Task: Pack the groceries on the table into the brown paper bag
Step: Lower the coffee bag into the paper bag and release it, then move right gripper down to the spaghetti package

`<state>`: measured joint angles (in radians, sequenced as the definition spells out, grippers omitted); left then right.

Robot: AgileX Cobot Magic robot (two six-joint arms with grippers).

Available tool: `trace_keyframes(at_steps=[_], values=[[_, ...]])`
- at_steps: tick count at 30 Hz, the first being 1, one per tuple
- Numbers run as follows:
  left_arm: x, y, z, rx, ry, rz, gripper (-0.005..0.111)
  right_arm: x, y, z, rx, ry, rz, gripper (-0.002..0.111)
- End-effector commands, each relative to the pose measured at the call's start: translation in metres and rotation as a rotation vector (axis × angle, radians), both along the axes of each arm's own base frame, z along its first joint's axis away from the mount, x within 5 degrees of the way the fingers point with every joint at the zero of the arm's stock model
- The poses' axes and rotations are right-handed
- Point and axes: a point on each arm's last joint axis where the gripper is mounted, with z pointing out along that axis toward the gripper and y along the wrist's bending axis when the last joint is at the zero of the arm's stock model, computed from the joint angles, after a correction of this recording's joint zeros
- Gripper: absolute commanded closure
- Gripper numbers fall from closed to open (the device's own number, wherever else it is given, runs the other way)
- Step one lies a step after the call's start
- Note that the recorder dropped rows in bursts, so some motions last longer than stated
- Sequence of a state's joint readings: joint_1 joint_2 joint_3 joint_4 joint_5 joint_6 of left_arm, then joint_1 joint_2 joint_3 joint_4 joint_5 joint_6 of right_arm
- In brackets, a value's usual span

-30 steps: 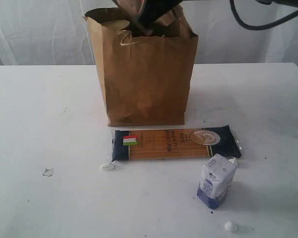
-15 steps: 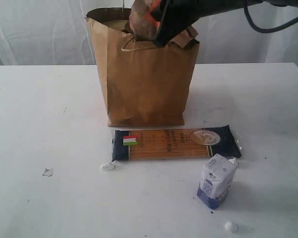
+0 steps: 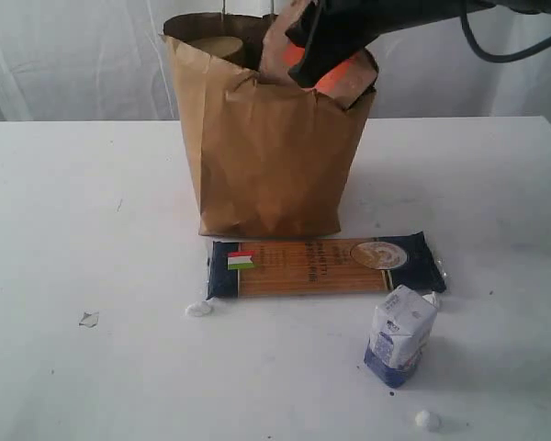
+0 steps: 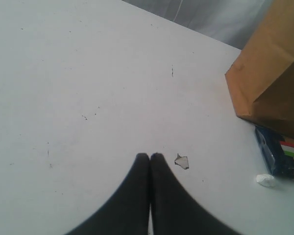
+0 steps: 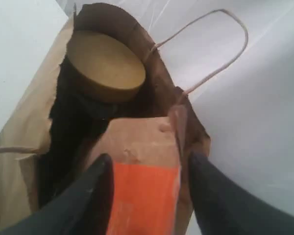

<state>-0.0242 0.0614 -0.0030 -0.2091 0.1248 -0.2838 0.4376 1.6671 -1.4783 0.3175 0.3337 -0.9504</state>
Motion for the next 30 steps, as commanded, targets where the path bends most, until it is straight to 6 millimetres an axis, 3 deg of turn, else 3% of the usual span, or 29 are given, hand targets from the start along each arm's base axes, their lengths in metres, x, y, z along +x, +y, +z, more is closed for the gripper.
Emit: trace_keyframes(at_steps=[1,10,15,18,21,24,30], values=[[0.000,0.000,-0.001,-0.004,0.002,0.003,0.107,0.001,-0.005,0.005,0.039,-0.019,-0.033,0.056],[0.000,0.000,-0.001,-0.004,0.002,0.003,0.107,0.003,-0.005,0.008,0.059,-0.048,-0.046,0.055],[0.000,0.000,-0.001,-0.004,0.002,0.003,0.107,-0.005,-0.012,0.037,0.126,-0.196,-0.080,0.055],[0.000,0.000,-0.001,-0.004,0.002,0.003,0.107,-0.015,-0.015,0.050,0.181,-0.197,-0.088,0.059],[0.000,0.000,-0.001,-0.004,0.002,0.003,0.107,-0.033,-0.021,0.066,0.385,-0.057,-0.137,0.081],[0.000,0.000,-0.001,-0.004,0.002,0.003,0.107,-0.054,-0.028,0.074,0.344,0.024,-0.118,0.108],[0.000,0.000,-0.001,-0.004,0.002,0.003,0.107,-0.077,-0.055,0.068,0.013,0.126,-0.218,0.108]])
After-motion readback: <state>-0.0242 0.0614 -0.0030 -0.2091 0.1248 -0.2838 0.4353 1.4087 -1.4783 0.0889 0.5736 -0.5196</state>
